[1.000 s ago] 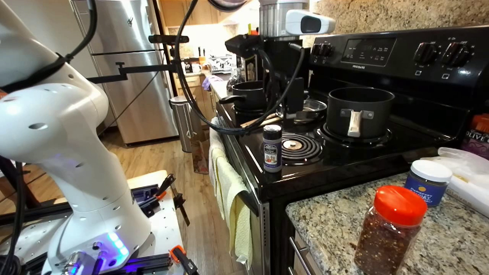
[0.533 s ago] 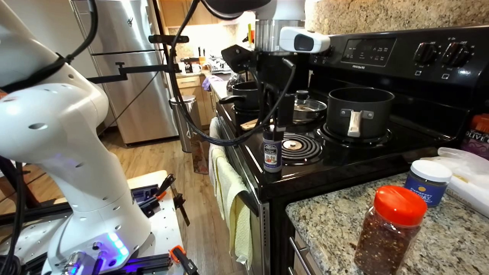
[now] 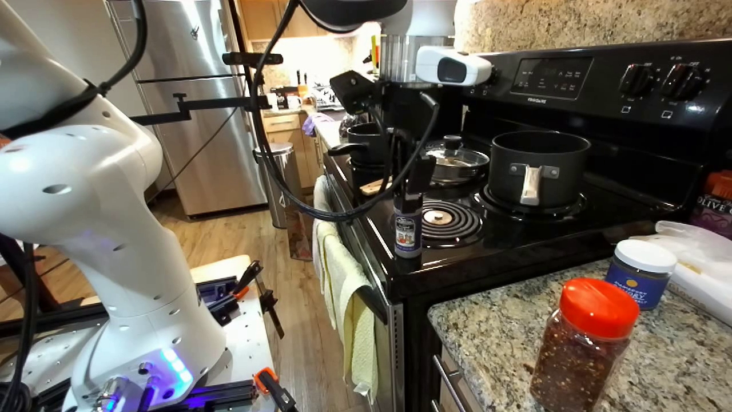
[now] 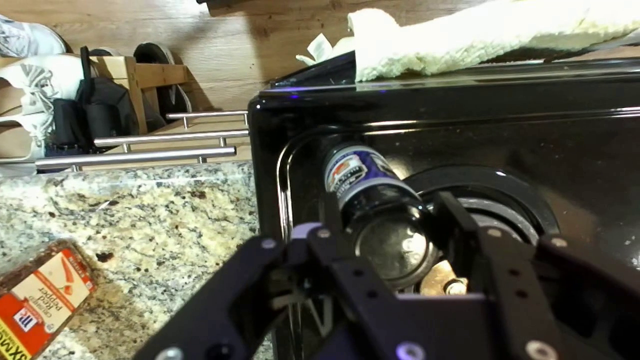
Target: Move the grey bottle to the left
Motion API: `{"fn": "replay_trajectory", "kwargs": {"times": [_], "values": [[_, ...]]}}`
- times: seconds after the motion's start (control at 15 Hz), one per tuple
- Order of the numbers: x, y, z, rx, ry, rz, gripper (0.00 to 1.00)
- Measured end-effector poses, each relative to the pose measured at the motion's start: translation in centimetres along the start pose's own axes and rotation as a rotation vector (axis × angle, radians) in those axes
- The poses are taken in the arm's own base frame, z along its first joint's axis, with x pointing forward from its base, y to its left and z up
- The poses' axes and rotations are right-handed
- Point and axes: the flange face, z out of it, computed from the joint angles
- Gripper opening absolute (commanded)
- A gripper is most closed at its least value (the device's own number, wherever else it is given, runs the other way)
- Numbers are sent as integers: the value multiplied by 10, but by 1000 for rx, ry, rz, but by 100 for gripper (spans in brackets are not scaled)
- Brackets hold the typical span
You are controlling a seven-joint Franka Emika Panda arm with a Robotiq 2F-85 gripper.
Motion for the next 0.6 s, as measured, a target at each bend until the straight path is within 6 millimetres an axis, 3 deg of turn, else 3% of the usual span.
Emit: {"fn": "replay_trajectory", "kwargs": {"times": [0.4,0.6], "values": [[0,-3,0,-2,1,-7,24],[3,-18,-8,-14,18,-41,24]]}}
